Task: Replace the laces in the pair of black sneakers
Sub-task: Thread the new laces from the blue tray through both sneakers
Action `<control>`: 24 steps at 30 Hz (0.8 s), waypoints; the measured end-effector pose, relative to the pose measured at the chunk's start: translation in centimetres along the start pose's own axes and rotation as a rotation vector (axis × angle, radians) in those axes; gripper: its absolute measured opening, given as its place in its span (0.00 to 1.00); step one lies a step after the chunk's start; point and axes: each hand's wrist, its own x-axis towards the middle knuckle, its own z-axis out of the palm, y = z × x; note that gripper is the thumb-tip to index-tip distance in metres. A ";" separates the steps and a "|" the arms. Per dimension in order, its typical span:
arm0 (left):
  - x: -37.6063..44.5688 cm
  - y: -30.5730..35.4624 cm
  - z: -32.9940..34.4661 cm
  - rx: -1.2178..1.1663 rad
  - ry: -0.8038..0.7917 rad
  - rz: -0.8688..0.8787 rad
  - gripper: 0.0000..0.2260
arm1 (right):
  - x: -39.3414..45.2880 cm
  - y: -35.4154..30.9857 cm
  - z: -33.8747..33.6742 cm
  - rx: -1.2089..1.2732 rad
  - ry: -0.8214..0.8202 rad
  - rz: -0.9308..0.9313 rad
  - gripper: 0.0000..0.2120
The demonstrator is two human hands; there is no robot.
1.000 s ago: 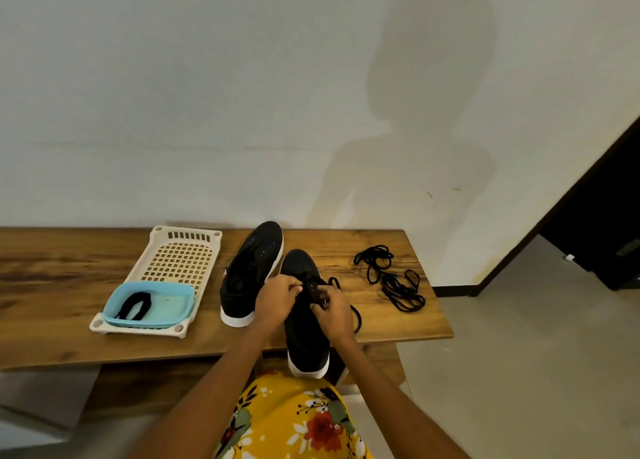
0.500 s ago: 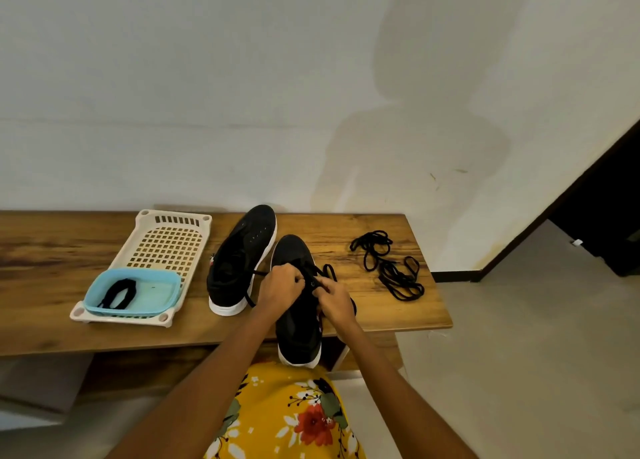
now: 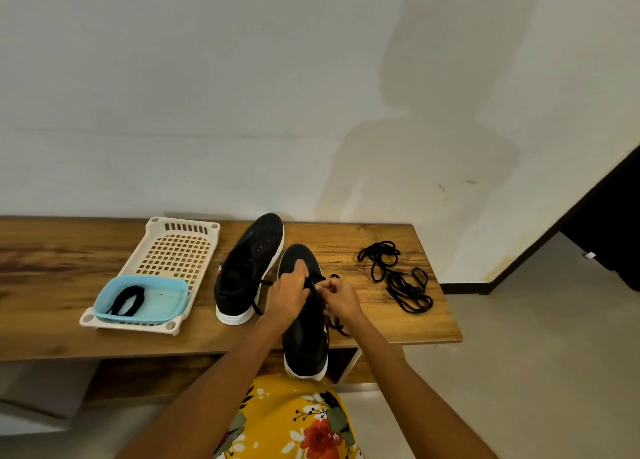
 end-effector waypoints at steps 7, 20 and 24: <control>1.0 -0.4 -0.8 0.012 -0.113 0.066 0.15 | 0.1 -3.8 -2.7 0.238 0.007 -0.037 0.08; 0.9 5.8 -6.9 -0.404 0.094 -0.083 0.08 | -4.1 -15.9 -10.7 0.740 0.076 -0.380 0.08; 0.8 8.0 -11.5 -0.596 0.287 0.001 0.06 | -5.6 -13.7 -10.1 0.043 0.187 -0.368 0.10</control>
